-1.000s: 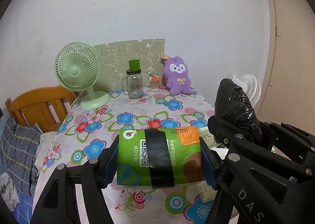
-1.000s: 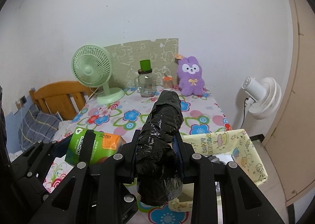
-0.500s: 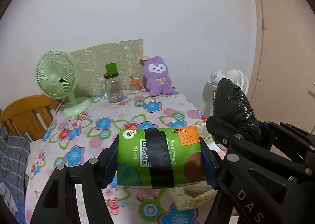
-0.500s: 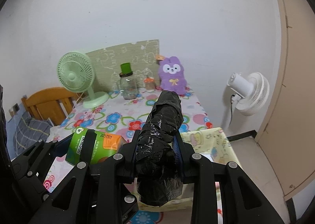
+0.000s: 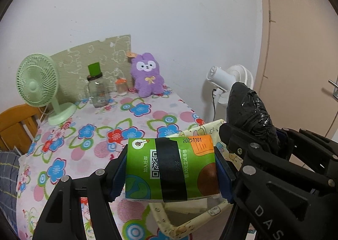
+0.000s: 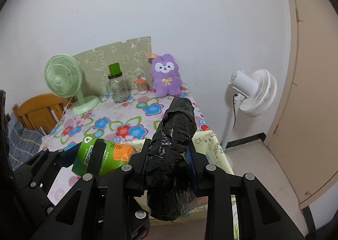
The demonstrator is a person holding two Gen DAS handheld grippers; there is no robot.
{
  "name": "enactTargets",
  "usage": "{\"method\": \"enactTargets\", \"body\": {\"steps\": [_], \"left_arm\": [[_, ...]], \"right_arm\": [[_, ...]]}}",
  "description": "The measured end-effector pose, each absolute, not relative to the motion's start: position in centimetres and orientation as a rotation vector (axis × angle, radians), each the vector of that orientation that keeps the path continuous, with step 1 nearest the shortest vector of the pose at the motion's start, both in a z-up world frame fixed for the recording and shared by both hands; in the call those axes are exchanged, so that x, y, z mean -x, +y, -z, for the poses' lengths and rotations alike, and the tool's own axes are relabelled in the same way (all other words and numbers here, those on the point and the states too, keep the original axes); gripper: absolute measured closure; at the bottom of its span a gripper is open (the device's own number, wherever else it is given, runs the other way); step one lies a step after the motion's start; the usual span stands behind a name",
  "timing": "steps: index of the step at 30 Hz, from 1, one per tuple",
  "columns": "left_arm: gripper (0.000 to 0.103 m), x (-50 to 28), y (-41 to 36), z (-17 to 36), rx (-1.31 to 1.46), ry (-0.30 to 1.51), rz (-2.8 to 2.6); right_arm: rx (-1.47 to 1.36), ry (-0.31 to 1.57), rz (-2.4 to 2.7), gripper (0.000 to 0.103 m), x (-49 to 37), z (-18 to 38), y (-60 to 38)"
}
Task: Organize soft objects
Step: 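Carry the black bundle with the right tool while the left tool carries the tissue pack to the box, then lower the black bundle into the box and open the right tool while the left tool releases the tissue pack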
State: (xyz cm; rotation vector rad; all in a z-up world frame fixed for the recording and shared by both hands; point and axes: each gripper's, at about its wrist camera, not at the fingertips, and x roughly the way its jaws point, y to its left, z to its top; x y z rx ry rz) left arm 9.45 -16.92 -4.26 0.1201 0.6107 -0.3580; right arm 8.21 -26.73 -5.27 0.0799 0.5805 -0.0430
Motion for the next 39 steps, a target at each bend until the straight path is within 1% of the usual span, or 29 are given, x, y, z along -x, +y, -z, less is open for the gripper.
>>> {"method": "enactTargets", "body": {"steps": [12,16,18,21,23,26,34,35,37,39], "left_arm": [[0.029,-11.4,-19.9,7.1,-0.168,0.687,0.406],[0.028,-11.9,-20.7,7.9,-0.207,0.687,0.404],[0.026,-12.2,-21.0,8.3,-0.21,0.7,0.412],[0.018,-12.4,-21.1,8.7,-0.219,0.713,0.419],[0.01,-12.4,-21.1,8.9,-0.231,0.723,0.432],[0.006,-12.5,-21.0,9.1,-0.246,0.718,0.427],[0.003,-12.3,-20.7,9.2,-0.265,0.735,0.428],[0.002,-12.2,-20.6,9.2,-0.269,0.733,0.428],[0.002,-12.1,-20.6,9.2,-0.277,0.73,0.425],[0.002,-12.0,-20.4,9.2,-0.284,0.724,0.408]], "right_arm": [[-0.111,0.647,0.086,0.069,-9.8,8.0,-29.5],[-0.125,0.669,0.104,0.069,-10.3,8.7,-30.4],[-0.13,0.676,0.11,0.069,-10.6,9.0,-30.8],[-0.132,0.684,0.112,0.069,-11.0,9.4,-31.1],[-0.133,0.691,0.111,0.069,-11.3,9.6,-31.1],[-0.137,0.703,0.103,0.069,-11.7,10.0,-31.0],[-0.135,0.722,0.076,0.069,-12.6,10.6,-30.7],[-0.135,0.727,0.069,0.069,-12.8,10.6,-30.6],[-0.133,0.735,0.06,0.064,-12.9,10.8,-30.4],[-0.13,0.743,0.053,0.05,-13.1,10.9,-30.2]]}}
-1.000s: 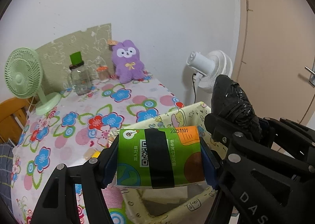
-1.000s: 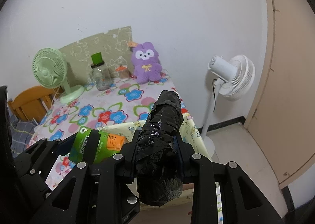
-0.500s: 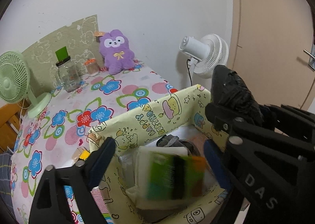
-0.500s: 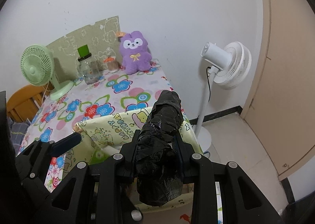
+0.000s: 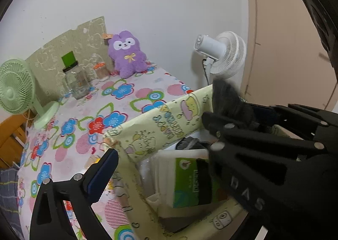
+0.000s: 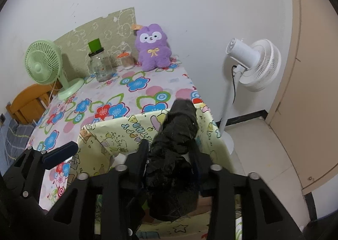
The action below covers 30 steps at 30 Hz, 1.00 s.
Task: Organize soft objects
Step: 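Lower the black bundle into the box and open the right tool while the left tool releases the tissue pack, then withdraw both open tools up out of the box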
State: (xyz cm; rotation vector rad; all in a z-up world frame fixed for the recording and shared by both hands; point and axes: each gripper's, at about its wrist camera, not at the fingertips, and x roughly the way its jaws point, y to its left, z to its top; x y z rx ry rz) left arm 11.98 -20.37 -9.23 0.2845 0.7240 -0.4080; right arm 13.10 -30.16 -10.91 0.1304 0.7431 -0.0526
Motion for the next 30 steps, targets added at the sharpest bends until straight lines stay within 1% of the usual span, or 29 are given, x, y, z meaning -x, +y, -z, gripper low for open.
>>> {"method": "enactTargets", "body": {"steps": [1,2,3,5,15,30], "left_arm": [[0.002,-12.0,-20.3,9.2,-0.285,0.724,0.405],[0.002,-12.0,-20.1,9.2,-0.284,0.726,0.401],[0.002,-12.1,-20.0,9.2,-0.28,0.727,0.398],[0.002,-12.0,-19.7,9.1,-0.275,0.727,0.399],[0.001,-10.9,-18.4,7.8,-0.262,0.689,0.396],[0.001,-8.3,-15.4,5.2,-0.244,0.606,0.386]], "right_arm": [[-0.132,0.742,0.048,0.046,-13.1,10.9,-30.1],[-0.135,0.741,0.044,0.037,-13.0,10.9,-30.0],[-0.138,0.738,0.045,0.032,-12.9,10.8,-29.9],[-0.137,0.723,0.045,0.028,-12.7,10.5,-29.7],[-0.104,0.691,0.065,0.022,-11.1,9.3,-28.3],[-0.052,0.631,0.094,0.022,-8.1,6.4,-25.0]]}}
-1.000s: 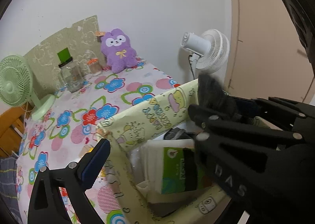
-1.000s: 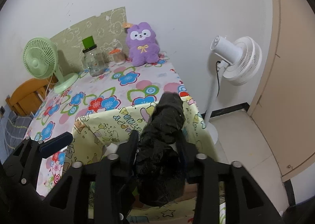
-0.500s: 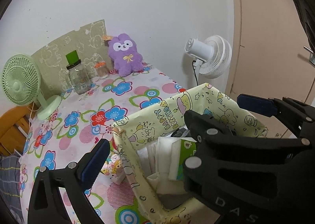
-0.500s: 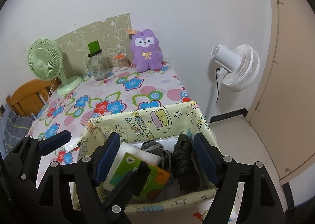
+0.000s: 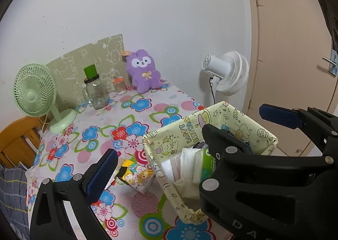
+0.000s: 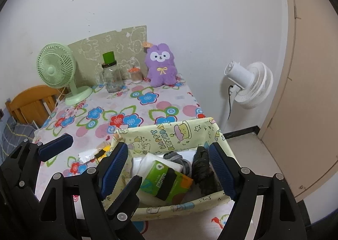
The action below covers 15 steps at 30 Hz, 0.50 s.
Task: Organize soft objects
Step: 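Withdraw both open tools up out of the box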
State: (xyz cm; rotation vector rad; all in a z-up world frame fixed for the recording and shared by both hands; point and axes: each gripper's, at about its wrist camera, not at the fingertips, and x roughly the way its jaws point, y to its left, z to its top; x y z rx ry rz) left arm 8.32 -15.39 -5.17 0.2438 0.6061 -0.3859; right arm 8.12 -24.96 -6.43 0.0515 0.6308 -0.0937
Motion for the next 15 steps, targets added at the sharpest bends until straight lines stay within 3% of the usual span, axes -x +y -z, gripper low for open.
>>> {"method": "enactTargets", "body": {"steps": [15], "left_arm": [[0.001,-6.8,-11.2,3.7,-0.211,0.55,0.333]], "right_arm": [[0.002,0.592,0.07,0.022,-6.4,4.6,-20.9]]}}
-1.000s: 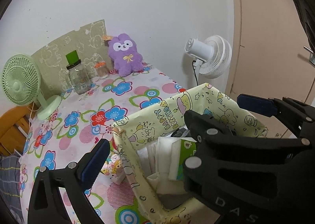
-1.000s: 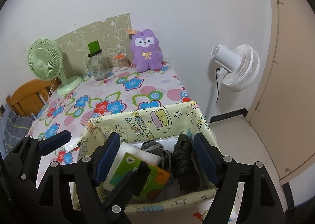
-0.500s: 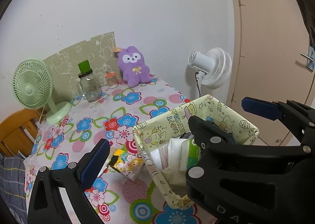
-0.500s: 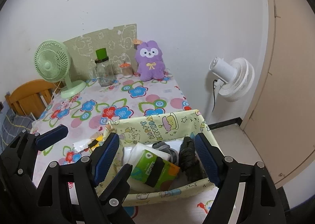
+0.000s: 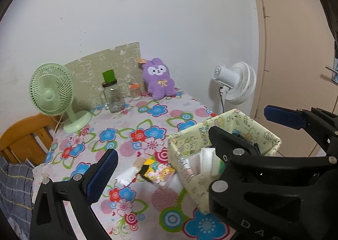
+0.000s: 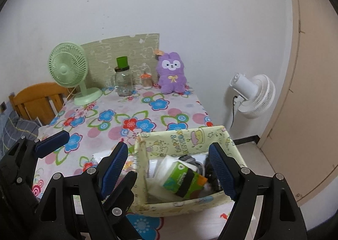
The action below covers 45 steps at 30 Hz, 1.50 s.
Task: Organize soft objects
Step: 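Withdraw both open tools up out of the box, then move the right tool toward the cartoon packet while the left tool approaches the white rolled cloth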
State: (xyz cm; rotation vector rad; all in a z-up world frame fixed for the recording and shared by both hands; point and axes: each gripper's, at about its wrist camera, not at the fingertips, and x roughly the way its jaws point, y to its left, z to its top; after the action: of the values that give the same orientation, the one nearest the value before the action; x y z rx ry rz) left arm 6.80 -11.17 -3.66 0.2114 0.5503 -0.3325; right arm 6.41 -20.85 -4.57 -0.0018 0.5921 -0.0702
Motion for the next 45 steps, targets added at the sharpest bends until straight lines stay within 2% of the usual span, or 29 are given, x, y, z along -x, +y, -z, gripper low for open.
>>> {"method": "enactTargets", "body": {"steps": [15,38,42,45], "left_arm": [[0.003,-7.9,-6.9,5.6,-0.216,0.589,0.308],[0.012,-12.4,-2.5,10.4,-0.221,0.698,0.233],[0.014,-13.2,-1.9,11.3,-0.224,0.72,0.219],[0.016,-13.9,-1.5,12.0,-0.222,0.738,0.212]], "right_arm": [[0.032,0.61,0.003,0.022,-7.1,5.9,-16.7],[0.015,0.704,-0.069,0.022,-11.8,11.0,-12.4],[0.03,0.72,-0.085,0.028,-12.7,11.8,-11.8],[0.039,0.735,-0.102,0.028,-13.3,12.4,-11.2]]}}
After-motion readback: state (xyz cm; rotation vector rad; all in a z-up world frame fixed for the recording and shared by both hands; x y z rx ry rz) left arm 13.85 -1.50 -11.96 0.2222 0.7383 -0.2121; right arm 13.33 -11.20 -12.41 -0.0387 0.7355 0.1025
